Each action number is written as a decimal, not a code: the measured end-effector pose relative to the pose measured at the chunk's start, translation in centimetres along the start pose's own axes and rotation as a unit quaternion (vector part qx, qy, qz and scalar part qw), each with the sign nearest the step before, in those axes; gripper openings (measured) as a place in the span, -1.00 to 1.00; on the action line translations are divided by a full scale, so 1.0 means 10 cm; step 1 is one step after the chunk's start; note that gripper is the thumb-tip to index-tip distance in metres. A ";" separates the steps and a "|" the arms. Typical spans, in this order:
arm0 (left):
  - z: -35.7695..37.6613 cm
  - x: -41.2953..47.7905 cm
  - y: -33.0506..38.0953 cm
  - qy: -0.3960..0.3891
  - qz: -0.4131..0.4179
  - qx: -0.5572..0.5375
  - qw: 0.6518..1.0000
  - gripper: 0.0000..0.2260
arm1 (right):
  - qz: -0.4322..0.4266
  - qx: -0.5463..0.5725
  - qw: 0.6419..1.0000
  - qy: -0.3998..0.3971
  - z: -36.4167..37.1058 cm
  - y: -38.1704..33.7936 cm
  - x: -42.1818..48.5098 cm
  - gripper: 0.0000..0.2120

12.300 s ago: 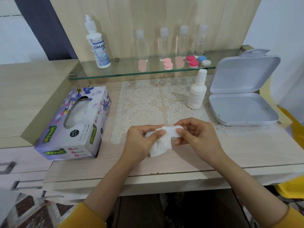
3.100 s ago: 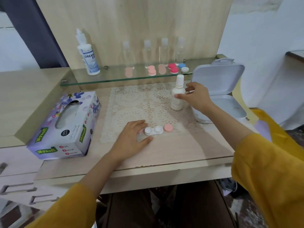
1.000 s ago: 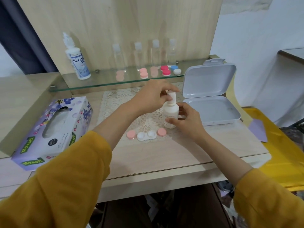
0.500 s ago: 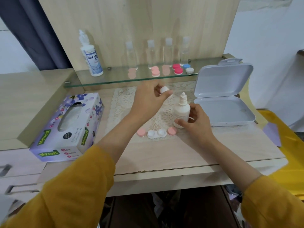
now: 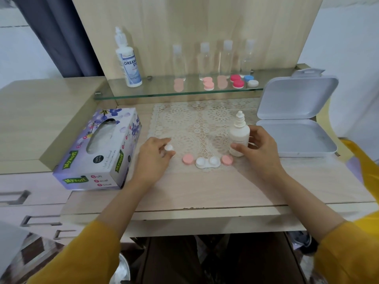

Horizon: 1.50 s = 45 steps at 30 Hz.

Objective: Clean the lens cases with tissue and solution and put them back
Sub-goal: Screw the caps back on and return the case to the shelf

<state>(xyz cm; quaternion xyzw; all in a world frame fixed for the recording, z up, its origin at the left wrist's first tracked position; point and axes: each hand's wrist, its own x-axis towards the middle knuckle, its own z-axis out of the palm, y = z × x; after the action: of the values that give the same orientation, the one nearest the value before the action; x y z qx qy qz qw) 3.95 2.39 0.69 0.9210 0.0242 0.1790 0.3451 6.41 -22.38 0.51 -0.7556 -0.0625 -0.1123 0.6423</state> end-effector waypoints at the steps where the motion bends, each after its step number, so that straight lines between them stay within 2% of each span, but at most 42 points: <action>1: 0.01 0.00 0.01 0.015 0.030 0.016 0.999 -0.66 | -0.011 -0.024 1.000 -0.006 -0.01 -0.02 0.01 -0.63; 4: 0.06 -0.05 0.10 0.035 0.140 0.021 0.989 -0.64 | -0.053 -0.108 0.992 -0.028 -0.04 -0.12 0.07 -0.58; 6: 0.12 -0.10 0.15 -0.003 0.199 0.013 0.980 -0.61 | -0.075 -0.155 0.984 -0.047 -0.05 -0.19 0.10 -0.55; 8: 0.19 -0.15 0.17 -0.051 0.221 0.016 0.974 -0.58 | -0.101 -0.213 0.969 -0.070 -0.06 -0.25 0.11 -0.52; 13: 0.31 -0.18 0.12 -0.113 0.181 -0.002 0.977 -0.61 | -0.182 -0.310 0.925 -0.121 -0.09 -0.24 0.12 -0.56; 19: 0.29 -0.16 0.16 -0.111 0.135 -0.061 0.983 -0.77 | -0.273 -0.379 0.870 -0.157 -0.06 -0.13 0.13 -0.53; 25: 0.28 -0.16 0.17 -0.114 0.114 -0.077 0.984 -0.81 | -0.328 -0.413 0.834 -0.165 -0.03 -0.18 0.15 -0.53; 30: 0.28 -0.17 0.17 -0.111 0.110 -0.075 0.985 -0.80 | -0.327 -0.438 0.816 -0.187 -0.02 -0.24 0.18 -0.49; 45: 0.25 -0.19 0.16 -0.114 0.113 -0.069 0.985 -0.81 | -0.352 -0.436 0.800 -0.216 0.00 -0.35 0.25 -0.51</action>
<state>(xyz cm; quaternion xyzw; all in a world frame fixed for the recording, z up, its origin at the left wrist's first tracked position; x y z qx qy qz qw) 2.94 -0.73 -0.62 0.9061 -0.1322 0.1120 0.3861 7.97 -21.94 4.51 -0.8867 -0.4052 -0.1799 0.1313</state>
